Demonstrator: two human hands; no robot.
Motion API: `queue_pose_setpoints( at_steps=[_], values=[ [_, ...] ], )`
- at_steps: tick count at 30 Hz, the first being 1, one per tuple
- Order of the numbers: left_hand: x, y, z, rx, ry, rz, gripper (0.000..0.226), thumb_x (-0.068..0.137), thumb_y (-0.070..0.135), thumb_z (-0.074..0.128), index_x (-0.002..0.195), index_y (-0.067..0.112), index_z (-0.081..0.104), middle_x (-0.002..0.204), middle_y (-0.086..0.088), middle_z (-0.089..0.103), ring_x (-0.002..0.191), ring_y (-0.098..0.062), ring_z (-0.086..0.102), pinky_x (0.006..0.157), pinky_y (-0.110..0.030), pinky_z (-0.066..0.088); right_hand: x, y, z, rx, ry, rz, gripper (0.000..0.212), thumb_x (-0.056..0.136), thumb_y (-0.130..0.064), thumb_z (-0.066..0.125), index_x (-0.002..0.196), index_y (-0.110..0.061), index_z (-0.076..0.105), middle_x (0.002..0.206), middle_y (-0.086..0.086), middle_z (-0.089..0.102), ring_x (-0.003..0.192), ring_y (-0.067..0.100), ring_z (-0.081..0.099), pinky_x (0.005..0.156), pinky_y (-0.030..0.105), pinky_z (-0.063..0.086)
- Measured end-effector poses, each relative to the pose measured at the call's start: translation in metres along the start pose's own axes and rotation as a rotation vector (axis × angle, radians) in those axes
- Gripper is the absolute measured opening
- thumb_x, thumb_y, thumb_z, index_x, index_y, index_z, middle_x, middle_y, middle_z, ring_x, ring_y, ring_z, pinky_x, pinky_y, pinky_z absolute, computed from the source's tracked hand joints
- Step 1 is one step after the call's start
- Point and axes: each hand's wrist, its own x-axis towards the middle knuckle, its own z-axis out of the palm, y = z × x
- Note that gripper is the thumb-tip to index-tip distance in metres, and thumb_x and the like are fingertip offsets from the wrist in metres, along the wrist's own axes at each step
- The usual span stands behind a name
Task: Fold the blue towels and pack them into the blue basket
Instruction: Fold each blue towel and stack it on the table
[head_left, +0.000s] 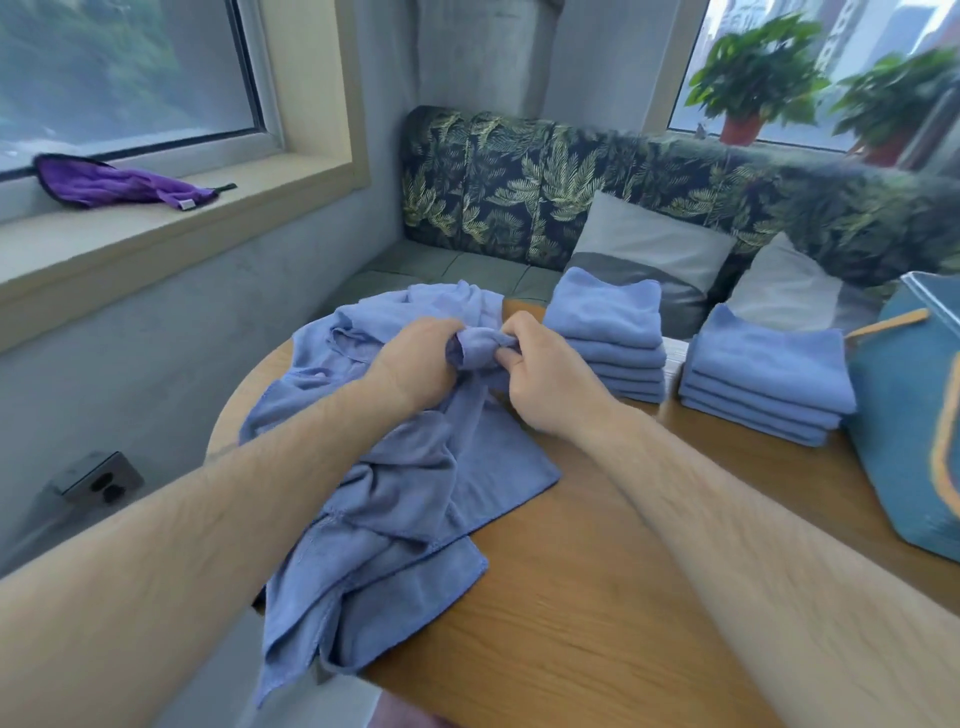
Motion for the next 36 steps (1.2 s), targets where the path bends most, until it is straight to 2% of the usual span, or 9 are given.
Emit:
queue_pose_setpoints(
  at_steps=[3,8,12,15,20,23,27,32,36],
  values=[
    [-0.023,0.047,0.016,-0.150,0.073,0.173,0.015,0.084,0.002,0.051,0.089,-0.004,0.064,0.085,-0.010,0.060,0.084,-0.030,0.055,0.067,-0.025,0.028,-0.050,0.020,-0.032,0.029,0.055,0.043,0.007,0.103,-0.019,0.051,0.099,-0.014,0.049,0.088,-0.004,0.058,0.080,0.015,0.052,0.065,0.029,0.037],
    [-0.067,0.123,0.080,-0.236,-0.044,0.264,0.012,0.087,0.000,0.053,0.090,0.004,0.064,0.088,-0.005,0.063,0.086,-0.028,0.058,0.064,-0.025,0.037,-0.154,0.061,-0.077,-0.055,0.025,0.184,0.009,0.099,-0.013,0.055,0.092,-0.012,0.050,0.082,-0.002,0.055,0.075,0.016,0.049,0.067,0.033,0.037],
    [-0.106,0.184,0.133,-0.321,-0.218,0.396,0.014,0.085,-0.001,0.054,0.088,0.009,0.064,0.094,-0.006,0.063,0.100,-0.030,0.058,0.075,-0.025,0.032,-0.230,0.092,-0.108,-0.213,-0.094,0.356,0.015,0.089,-0.015,0.063,0.080,-0.022,0.053,0.074,-0.012,0.049,0.066,0.003,0.045,0.064,0.026,0.031],
    [-0.126,0.217,0.145,-0.334,-0.313,0.468,0.034,0.087,0.008,0.050,0.114,0.016,0.069,0.118,0.003,0.065,0.113,-0.014,0.055,0.095,-0.024,0.041,-0.261,0.101,-0.130,-0.340,-0.277,0.552,0.014,0.068,-0.048,0.054,0.073,-0.037,0.061,0.087,-0.010,0.057,0.085,0.009,0.051,0.075,0.030,0.043],
    [-0.116,0.211,0.136,-0.225,-0.178,0.354,0.037,0.090,0.013,0.047,0.121,0.019,0.066,0.126,0.005,0.059,0.114,-0.018,0.054,0.092,-0.037,0.048,-0.242,0.101,-0.128,-0.291,-0.086,0.489,0.022,0.081,-0.041,0.050,0.094,-0.040,0.068,0.107,-0.004,0.065,0.115,0.022,0.047,0.100,0.041,0.043],
    [-0.106,0.181,0.136,0.043,-0.057,0.278,0.030,0.096,0.025,0.052,0.122,0.015,0.065,0.121,-0.003,0.060,0.109,-0.029,0.056,0.087,-0.046,0.050,-0.208,0.105,-0.101,-0.387,-0.034,0.413,0.035,0.101,-0.023,0.043,0.129,-0.027,0.063,0.131,0.000,0.060,0.124,0.027,0.045,0.105,0.042,0.039],
    [-0.112,0.153,0.144,0.026,-0.005,0.289,0.025,0.094,0.024,0.056,0.112,0.011,0.068,0.112,-0.006,0.062,0.099,-0.031,0.058,0.083,-0.047,0.050,-0.165,0.120,-0.062,-0.387,-0.080,0.472,0.042,0.104,-0.034,0.043,0.144,-0.023,0.049,0.145,0.003,0.053,0.130,0.030,0.047,0.106,0.042,0.037],
    [-0.122,0.144,0.158,-0.188,0.065,0.332,0.027,0.096,0.012,0.058,0.120,0.005,0.068,0.123,-0.007,0.064,0.115,-0.026,0.058,0.101,-0.032,0.045,-0.156,0.123,-0.043,-0.380,-0.042,0.531,0.032,0.101,-0.037,0.049,0.122,-0.015,0.061,0.120,0.008,0.063,0.105,0.030,0.059,0.082,0.037,0.044],
    [-0.136,0.161,0.161,-0.531,0.187,0.128,0.018,0.099,0.006,0.050,0.114,0.007,0.060,0.116,-0.005,0.059,0.109,-0.014,0.056,0.095,-0.012,0.040,-0.198,0.111,-0.044,-0.274,0.079,0.661,0.017,0.102,-0.028,0.048,0.101,-0.011,0.051,0.093,0.007,0.057,0.087,0.029,0.054,0.068,0.034,0.033]
  ],
)
